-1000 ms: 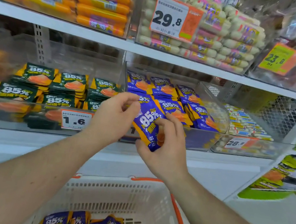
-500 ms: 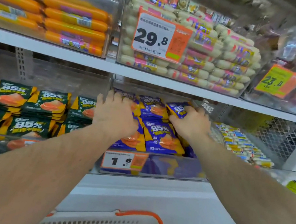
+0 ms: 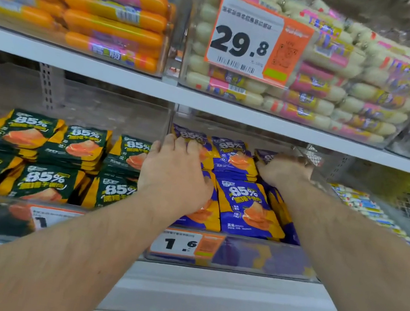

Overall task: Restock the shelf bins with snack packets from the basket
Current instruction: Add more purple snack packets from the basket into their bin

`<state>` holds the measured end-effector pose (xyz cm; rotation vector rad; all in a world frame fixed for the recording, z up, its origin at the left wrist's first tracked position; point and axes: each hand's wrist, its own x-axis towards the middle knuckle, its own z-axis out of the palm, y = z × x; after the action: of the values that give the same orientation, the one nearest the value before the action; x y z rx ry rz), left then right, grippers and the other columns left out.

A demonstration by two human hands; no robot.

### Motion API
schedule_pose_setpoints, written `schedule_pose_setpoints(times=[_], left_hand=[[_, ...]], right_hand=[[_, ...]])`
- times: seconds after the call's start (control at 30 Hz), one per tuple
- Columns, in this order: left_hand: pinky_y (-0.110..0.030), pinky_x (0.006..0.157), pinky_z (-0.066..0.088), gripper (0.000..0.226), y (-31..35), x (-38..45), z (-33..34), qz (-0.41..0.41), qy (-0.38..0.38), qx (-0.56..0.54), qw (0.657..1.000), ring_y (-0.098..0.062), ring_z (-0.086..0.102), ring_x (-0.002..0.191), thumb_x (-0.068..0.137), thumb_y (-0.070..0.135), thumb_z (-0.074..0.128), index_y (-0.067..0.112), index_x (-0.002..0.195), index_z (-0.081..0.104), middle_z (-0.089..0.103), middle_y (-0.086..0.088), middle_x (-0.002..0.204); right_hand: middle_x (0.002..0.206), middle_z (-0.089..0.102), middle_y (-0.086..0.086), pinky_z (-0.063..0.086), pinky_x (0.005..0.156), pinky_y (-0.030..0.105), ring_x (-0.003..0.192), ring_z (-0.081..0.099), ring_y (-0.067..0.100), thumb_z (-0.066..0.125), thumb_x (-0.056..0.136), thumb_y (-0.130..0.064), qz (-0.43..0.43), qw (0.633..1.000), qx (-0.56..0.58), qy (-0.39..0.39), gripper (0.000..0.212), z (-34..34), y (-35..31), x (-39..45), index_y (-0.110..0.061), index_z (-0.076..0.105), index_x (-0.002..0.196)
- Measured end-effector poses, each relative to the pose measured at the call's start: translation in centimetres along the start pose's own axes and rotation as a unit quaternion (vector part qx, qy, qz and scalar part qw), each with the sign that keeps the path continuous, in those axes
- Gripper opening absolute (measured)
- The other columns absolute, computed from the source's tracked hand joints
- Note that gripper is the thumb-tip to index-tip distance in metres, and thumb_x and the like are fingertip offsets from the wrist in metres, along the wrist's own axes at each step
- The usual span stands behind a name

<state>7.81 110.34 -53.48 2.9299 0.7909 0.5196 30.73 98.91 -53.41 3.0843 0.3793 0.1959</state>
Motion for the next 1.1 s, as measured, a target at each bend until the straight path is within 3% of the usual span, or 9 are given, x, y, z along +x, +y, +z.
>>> schedule_pose_setpoints(times=[0.17, 0.5, 0.57, 0.7, 0.8, 0.87, 0.97, 1.03, 1.1], left_hand=[[-0.047, 0.119, 0.02, 0.071, 0.0, 0.0, 0.1, 0.005, 0.009, 0.0, 1.0, -0.031, 0.023, 0.146, 0.092, 0.052, 0.044, 0.009, 0.146, 0.028, 0.035, -0.014, 0.152], [-0.048, 0.119, 0.021, 0.067, 0.1, 0.0, 0.3, 0.004, 0.006, 0.013, 1.0, -0.032, 0.024, 0.145, 0.094, 0.053, 0.04, 0.009, 0.144, 0.03, 0.038, -0.015, 0.15], [-0.048, 0.119, 0.021, 0.066, 0.1, 0.0, 0.3, 0.005, 0.007, 0.011, 1.0, -0.032, 0.025, 0.145, 0.094, 0.052, 0.039, 0.009, 0.143, 0.032, 0.039, -0.015, 0.149], [-0.047, 0.119, 0.021, 0.06, 0.1, 0.0, 0.0, -0.008, 0.012, -0.038, 0.999, -0.03, 0.03, 0.143, 0.094, 0.051, 0.043, 0.01, 0.137, 0.04, 0.045, -0.014, 0.145], [-0.049, 0.119, 0.019, 0.054, -0.1, -0.2, -0.7, -0.015, 0.017, -0.09, 0.996, -0.028, 0.04, 0.135, 0.093, 0.047, 0.046, 0.011, 0.133, 0.045, 0.052, -0.012, 0.138], [-0.05, 0.119, 0.015, 0.051, 0.0, -0.7, -1.2, -0.011, 0.026, -0.114, 0.993, -0.027, 0.047, 0.129, 0.093, 0.044, 0.048, 0.012, 0.132, 0.046, 0.054, -0.009, 0.135], [-0.049, 0.116, 0.022, 0.047, 0.3, -2.5, -1.9, 0.019, 0.074, -0.126, 0.989, -0.025, 0.05, 0.125, 0.091, 0.042, 0.049, 0.018, 0.132, 0.049, 0.054, -0.005, 0.132], [-0.043, 0.102, 0.036, 0.041, 0.5, -4.4, -2.6, 0.038, 0.119, -0.154, 0.98, -0.024, 0.053, 0.116, 0.089, 0.041, 0.051, 0.023, 0.126, 0.053, 0.057, -0.001, 0.123], [-0.038, 0.086, 0.044, 0.029, 0.4, -6.8, -3.4, 0.043, 0.109, -0.204, 0.972, -0.022, 0.058, 0.103, 0.087, 0.038, 0.053, 0.027, 0.113, 0.058, 0.06, 0.003, 0.109]], right_hand=[[0.13, 0.06, 0.012, 0.049, 0.096, 0.041, 0.115, 0.058, 0.034, 0.042, 0.083, -0.074, -0.028, 0.997, 0.053, -0.055, 0.076, 0.1, 0.2, 0.8, -0.012, 0.058, 0.125], [0.095, 0.061, 0.007, 0.044, 0.074, 0.032, 0.087, 0.057, 0.024, 0.05, 0.084, -0.074, -0.05, 0.995, 0.067, -0.057, 0.059, -0.1, 0.2, 1.5, -0.015, 0.055, 0.078], [0.101, 0.062, 0.008, 0.043, 0.075, 0.032, 0.09, 0.057, 0.025, 0.044, 0.088, -0.073, -0.048, 0.995, 0.071, -0.06, 0.065, -0.5, 0.3, 1.1, -0.01, 0.06, 0.086], [0.125, 0.06, 0.013, 0.039, 0.079, 0.03, 0.112, 0.057, 0.031, 0.038, 0.097, -0.061, -0.027, 0.99, 0.137, -0.025, 0.063, -2.0, 0.8, -0.7, -0.008, 0.059, 0.123], [0.108, 0.064, 0.016, 0.04, 0.075, 0.03, 0.104, 0.06, 0.033, 0.044, 0.098, -0.046, -0.03, 0.985, 0.166, 0.035, 0.041, -3.1, 1.1, -3.2, -0.01, 0.063, 0.098], [0.093, 0.064, 0.014, 0.042, 0.072, 0.03, 0.096, 0.063, 0.035, 0.05, 0.092, -0.037, -0.024, 0.97, 0.23, 0.081, 0.03, -3.5, 0.9, -5.6, -0.011, 0.061, 0.082], [0.086, 0.069, 0.008, 0.044, 0.07, 0.03, 0.083, 0.062, 0.03, 0.054, 0.086, -0.03, -0.019, 0.926, 0.344, 0.154, 0.02, -4.4, -0.4, -10.7, -0.016, 0.067, 0.079], [0.062, 0.059, 0.0, 0.036, 0.061, 0.031, 0.062, 0.052, 0.017, 0.056, 0.086, -0.028, -0.023, 0.899, 0.406, 0.164, 0.025, -4.9, -1.7, -14.4, -0.015, 0.058, 0.064], [0.049, 0.04, 0.001, 0.028, 0.053, 0.037, 0.051, 0.036, 0.013, 0.056, 0.085, -0.022, -0.029, 0.871, 0.457, 0.179, 0.035, -4.9, -3.1, -18.1, -0.013, 0.043, 0.053]])
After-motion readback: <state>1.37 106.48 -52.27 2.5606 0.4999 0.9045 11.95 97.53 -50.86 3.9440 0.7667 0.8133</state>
